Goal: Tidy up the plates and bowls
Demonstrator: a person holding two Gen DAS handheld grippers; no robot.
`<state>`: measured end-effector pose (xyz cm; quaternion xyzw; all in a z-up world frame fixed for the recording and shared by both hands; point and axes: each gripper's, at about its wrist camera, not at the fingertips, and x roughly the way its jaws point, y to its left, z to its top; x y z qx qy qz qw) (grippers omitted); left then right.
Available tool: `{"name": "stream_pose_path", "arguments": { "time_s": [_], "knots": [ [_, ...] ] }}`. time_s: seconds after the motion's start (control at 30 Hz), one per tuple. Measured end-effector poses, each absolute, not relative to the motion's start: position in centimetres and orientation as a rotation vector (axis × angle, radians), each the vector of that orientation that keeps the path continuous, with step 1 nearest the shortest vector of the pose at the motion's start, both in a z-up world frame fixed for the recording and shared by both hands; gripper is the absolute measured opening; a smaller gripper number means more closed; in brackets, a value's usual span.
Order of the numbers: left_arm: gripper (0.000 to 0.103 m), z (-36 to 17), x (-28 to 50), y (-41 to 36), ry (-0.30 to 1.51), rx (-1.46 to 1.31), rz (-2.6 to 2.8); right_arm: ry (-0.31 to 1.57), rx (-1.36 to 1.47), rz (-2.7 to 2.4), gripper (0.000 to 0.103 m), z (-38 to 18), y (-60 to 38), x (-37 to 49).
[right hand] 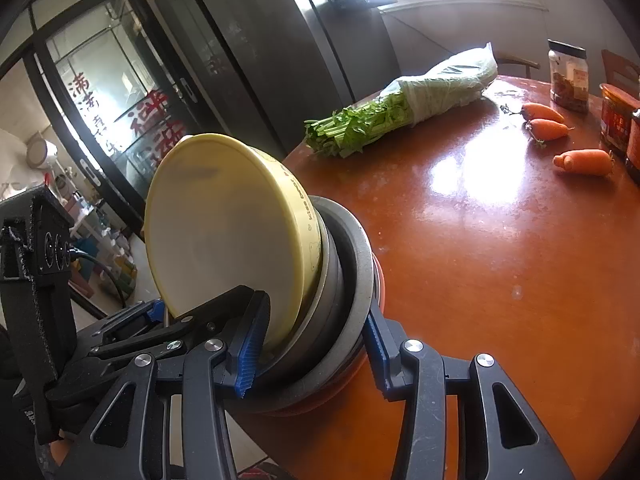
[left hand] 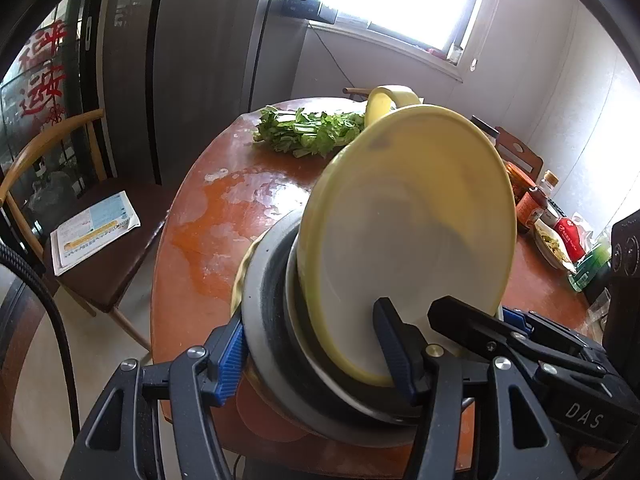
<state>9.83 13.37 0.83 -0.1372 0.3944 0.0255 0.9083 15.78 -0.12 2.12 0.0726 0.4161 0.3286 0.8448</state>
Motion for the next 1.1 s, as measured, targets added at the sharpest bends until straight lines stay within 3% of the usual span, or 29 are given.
{"name": "stream_pose_path", "arguments": {
  "time_s": [0.73, 1.1],
  "knots": [
    [0.060, 0.77, 10.05, 13.40, 0.803, -0.260, 0.057, 0.858, 0.134, 0.704, 0.052, 2.10, 0.07, 16.00],
    [0.060, 1.63, 10.20, 13.26, 0.785, -0.228, 0.082, 0.823, 0.128, 0.687, 0.065, 2.78, -0.33, 15.91]
  ]
}}
